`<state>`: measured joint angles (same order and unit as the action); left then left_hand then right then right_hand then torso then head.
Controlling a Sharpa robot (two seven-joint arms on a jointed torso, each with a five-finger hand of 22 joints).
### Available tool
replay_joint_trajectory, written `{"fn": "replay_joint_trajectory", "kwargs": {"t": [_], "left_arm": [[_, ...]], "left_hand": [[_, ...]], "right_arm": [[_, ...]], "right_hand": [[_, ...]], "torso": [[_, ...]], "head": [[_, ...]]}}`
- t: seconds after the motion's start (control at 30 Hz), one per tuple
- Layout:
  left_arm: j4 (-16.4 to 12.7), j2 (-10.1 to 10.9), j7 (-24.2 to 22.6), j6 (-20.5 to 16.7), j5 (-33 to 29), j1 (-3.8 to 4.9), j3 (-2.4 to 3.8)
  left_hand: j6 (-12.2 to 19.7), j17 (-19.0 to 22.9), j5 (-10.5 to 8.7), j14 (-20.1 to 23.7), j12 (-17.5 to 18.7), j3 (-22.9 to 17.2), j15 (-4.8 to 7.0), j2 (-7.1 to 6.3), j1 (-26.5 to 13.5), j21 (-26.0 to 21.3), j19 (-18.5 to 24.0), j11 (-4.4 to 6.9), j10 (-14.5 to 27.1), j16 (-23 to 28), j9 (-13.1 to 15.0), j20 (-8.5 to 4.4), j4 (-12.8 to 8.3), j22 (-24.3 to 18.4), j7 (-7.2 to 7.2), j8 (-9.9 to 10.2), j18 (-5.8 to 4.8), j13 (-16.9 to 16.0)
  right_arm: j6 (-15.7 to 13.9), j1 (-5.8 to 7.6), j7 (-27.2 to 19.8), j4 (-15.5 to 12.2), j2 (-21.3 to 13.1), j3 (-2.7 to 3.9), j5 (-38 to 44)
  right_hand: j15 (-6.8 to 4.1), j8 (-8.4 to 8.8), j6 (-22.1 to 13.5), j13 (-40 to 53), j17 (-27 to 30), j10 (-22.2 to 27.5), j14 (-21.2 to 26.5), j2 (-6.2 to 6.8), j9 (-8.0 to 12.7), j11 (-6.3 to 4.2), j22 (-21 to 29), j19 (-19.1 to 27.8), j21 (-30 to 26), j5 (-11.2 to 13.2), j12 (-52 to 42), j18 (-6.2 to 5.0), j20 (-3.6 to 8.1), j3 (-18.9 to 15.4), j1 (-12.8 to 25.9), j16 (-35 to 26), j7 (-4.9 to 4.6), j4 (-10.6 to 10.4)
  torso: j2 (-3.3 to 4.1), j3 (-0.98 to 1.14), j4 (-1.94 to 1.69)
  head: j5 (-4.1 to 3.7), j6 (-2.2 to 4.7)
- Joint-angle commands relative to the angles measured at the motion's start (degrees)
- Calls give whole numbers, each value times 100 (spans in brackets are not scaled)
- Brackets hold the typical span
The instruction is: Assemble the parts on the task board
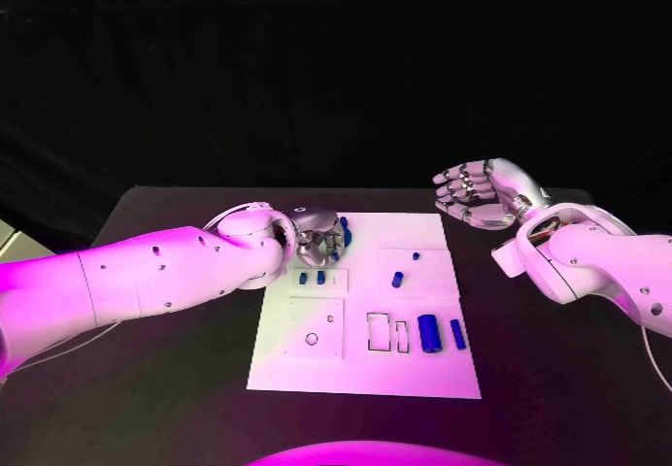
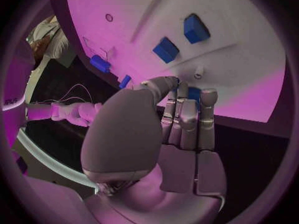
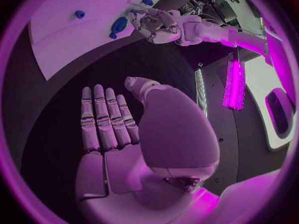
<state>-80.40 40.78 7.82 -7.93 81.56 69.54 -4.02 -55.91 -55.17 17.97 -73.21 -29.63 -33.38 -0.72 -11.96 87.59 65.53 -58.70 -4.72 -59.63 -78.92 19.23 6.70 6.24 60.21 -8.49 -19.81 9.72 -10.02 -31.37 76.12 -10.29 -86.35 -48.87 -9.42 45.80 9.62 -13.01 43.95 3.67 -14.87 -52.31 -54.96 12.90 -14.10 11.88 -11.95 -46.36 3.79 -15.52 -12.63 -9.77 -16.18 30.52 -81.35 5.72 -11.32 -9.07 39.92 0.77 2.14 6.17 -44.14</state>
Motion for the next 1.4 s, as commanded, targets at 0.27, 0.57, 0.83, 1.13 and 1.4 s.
{"fn": "replay_joint_trajectory", "kwargs": {"t": [0.27, 0.57, 0.83, 1.13, 1.4], "left_arm": [[-302, 394, 102, 485, -829, 26, 140], [-217, 488, 174, 694, -752, 30, 156], [-166, 489, 184, 706, -726, 29, 158], [-107, 503, 182, 577, -648, 29, 158], [-77, 481, 149, 540, -641, 30, 157]], "left_hand": [[-47, 40, 6, -23, 92, -28, -12, -37, -141, -9, -5, 8, -57, -25, 29, 4, 8, -24, -3, 35, -89, 2], [-54, 49, -4, -17, 122, -25, -15, -45, -199, -25, 1, 7, -71, -25, 39, 9, 17, -31, -2, 42, -90, 4], [-55, 53, -6, -15, 126, -25, -15, -44, -206, -35, 11, 8, -73, -24, 41, 10, 17, -42, -1, 43, -88, 4], [-62, 48, -7, -18, 133, -33, -13, -33, -205, -29, -2, 13, -82, -27, 46, 9, 9, -33, 5, 42, -90, 3], [-66, 55, -9, -15, 138, -33, -10, -38, -208, -33, -2, 16, -91, -26, 50, 8, 0, -35, 8, 42, -89, 1]], "right_arm": [[82, -5, -6, 4, -17, 1, 28], [64, -5, -17, -11, -29, 1, 28], [58, -6, -22, -13, -37, 1, 29], [53, -6, -24, -18, -42, 1, 30], [56, -6, -8, -7, -27, 1, 32]], "right_hand": [[18, 20, 50, -4, 5, -9, -30, -2, 5, 1, 5, 34, -35, -20, 25, -57, -11, -7, 31, -25, -389, 41], [18, 20, 50, -4, 5, -9, -30, -2, 5, 1, 5, 34, -35, -20, 25, -57, -11, -7, 31, -25, -389, 41], [19, 25, 55, -4, 15, -12, -34, -4, 7, 2, 25, 47, -32, -23, 29, -57, -12, -8, 35, -30, -390, 47], [19, 25, 56, -4, 17, -12, -34, -4, 8, 2, 29, 51, -33, -23, 30, -56, -13, -9, 37, -31, -390, 48], [27, 40, 64, -4, 47, -12, -32, -4, 16, 7, 88, 103, -35, -28, 42, -51, -20, -32, 77, -52, -394, 42]], "torso": [[11, 7, -3], [8, 4, -3], [9, 6, 4], [8, 8, 2], [11, 13, 2]], "head": [[5, 6], [18, -6], [31, -27], [41, -32], [40, -27]]}}
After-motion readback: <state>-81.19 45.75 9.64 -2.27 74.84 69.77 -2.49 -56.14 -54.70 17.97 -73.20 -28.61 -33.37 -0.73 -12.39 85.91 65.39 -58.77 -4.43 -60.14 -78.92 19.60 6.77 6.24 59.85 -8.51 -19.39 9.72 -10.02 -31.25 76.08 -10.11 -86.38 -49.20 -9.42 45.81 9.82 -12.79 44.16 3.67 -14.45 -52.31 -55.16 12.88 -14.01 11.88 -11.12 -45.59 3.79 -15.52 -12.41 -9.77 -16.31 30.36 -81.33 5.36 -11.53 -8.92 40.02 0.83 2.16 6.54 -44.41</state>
